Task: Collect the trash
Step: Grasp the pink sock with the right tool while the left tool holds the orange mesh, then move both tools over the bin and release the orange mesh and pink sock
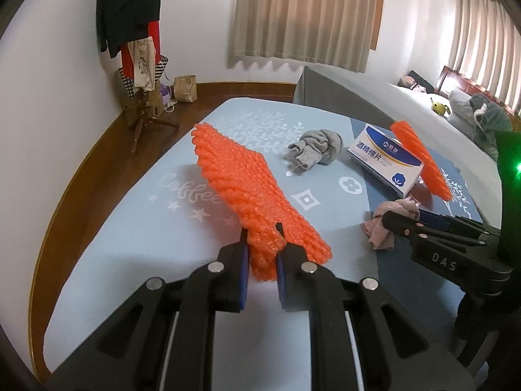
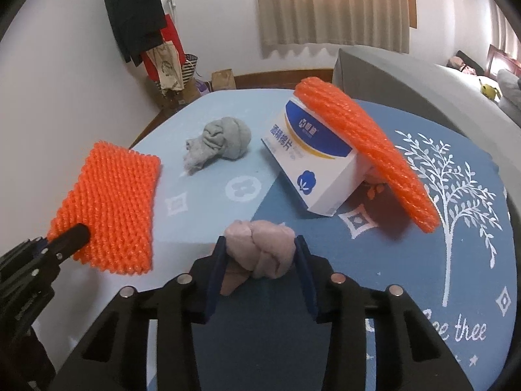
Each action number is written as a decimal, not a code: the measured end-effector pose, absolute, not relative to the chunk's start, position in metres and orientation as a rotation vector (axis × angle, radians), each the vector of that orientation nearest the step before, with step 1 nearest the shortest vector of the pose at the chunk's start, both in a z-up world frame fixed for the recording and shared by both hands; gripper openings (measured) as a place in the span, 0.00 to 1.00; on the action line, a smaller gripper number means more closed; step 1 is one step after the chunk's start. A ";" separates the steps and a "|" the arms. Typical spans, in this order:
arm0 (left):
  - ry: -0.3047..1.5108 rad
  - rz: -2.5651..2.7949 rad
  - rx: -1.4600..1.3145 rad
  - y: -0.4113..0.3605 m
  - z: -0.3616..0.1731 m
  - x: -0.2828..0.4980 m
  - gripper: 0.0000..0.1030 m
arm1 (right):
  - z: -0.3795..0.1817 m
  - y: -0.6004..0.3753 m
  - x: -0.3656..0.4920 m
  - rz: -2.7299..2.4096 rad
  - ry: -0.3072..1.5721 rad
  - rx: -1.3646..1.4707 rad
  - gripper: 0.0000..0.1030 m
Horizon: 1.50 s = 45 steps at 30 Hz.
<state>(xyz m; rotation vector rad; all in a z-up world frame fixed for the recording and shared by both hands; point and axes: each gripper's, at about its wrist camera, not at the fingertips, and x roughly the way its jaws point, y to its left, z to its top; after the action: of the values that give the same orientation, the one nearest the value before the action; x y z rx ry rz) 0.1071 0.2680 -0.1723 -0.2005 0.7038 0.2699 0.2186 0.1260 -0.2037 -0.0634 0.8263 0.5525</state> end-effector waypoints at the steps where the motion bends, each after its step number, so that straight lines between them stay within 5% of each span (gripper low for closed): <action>1: 0.702 0.269 -0.200 0.267 -0.172 0.107 0.13 | -0.202 0.123 0.218 0.551 0.823 -0.060 0.40; 45: 0.598 -0.025 -0.099 0.089 -0.088 0.109 0.13 | -0.088 -0.070 0.153 0.361 0.605 0.064 0.40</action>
<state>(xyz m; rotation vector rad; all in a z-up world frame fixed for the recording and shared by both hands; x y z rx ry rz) 0.1085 0.0888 -0.0877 -0.0986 0.5984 -0.0247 0.1526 -0.0696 -0.0878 0.0643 0.6053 0.3614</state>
